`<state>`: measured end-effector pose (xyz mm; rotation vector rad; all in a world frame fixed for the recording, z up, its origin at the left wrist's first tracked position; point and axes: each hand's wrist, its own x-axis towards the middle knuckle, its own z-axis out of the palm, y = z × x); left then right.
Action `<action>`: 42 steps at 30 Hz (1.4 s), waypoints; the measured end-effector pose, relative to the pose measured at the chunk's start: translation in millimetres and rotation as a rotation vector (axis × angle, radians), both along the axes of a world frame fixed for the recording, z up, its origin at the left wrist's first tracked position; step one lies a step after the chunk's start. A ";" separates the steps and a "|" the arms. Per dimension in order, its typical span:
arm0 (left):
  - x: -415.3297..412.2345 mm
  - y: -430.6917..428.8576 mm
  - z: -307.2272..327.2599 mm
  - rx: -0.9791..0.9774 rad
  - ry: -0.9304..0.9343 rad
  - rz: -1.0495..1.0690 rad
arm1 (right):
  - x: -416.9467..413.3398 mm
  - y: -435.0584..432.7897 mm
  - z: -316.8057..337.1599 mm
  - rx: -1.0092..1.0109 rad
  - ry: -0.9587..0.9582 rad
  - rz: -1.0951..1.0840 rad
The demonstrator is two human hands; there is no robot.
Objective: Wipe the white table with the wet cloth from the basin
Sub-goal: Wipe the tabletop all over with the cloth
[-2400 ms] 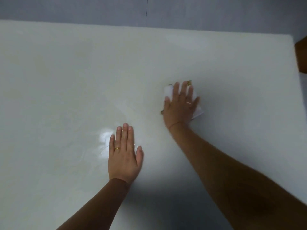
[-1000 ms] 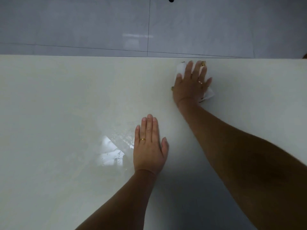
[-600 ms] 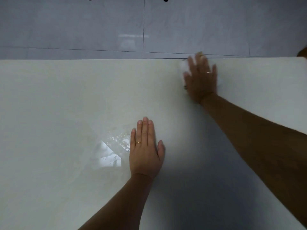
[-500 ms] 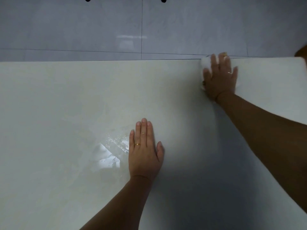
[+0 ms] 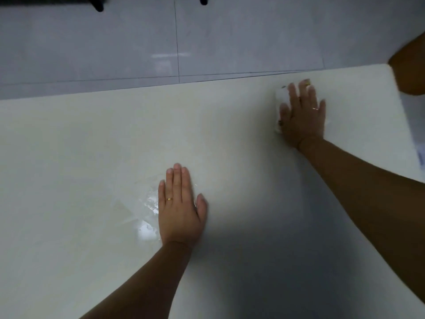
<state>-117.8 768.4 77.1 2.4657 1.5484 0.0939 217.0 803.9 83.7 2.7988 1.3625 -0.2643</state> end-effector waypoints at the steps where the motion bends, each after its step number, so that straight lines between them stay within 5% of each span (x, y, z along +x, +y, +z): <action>1: 0.2 0.3 -1.2 0.009 0.000 0.002 | -2.0 1.5 -1.0 0.003 0.007 -0.086; 4: -1.1 0.1 -3.1 0.010 0.009 0.004 | -57.2 12.6 -2.7 0.018 0.040 -0.204; 7: -0.9 -0.3 -1.6 0.008 0.016 0.009 | -123.9 -7.4 -5.5 0.019 0.022 0.183; 10: -0.8 0.6 -0.4 0.011 0.018 0.012 | -99.0 -35.5 -1.7 0.030 0.000 0.508; 15: 1.4 -0.9 1.8 0.019 0.018 0.029 | -23.4 -68.0 -3.6 0.025 -0.005 0.073; 18: 1.4 -1.1 1.5 0.009 0.021 0.034 | -65.3 -62.0 -5.0 0.075 0.039 -0.197; 22: 0.5 -1.9 2.4 0.001 0.023 0.028 | -154.8 -98.5 -5.4 0.071 0.025 0.223; 25: -0.7 -2.1 0.5 0.005 0.039 0.027 | -122.0 -127.3 -1.0 0.042 0.030 0.567; 30: 2.0 -6.1 3.4 0.033 0.076 0.052 | -39.3 -157.6 4.2 -0.019 0.038 0.037; 34: 17.9 -54.3 16.8 0.054 -0.025 0.177 | -94.2 -148.6 3.9 0.013 0.081 -0.202; 38: 29.4 -164.9 19.4 -0.024 -0.065 0.090 | -180.4 -184.2 2.6 0.084 0.062 0.224; 42: 22.4 -194.9 7.9 -0.068 0.006 0.105 | -129.8 -215.4 -0.6 0.057 0.022 0.590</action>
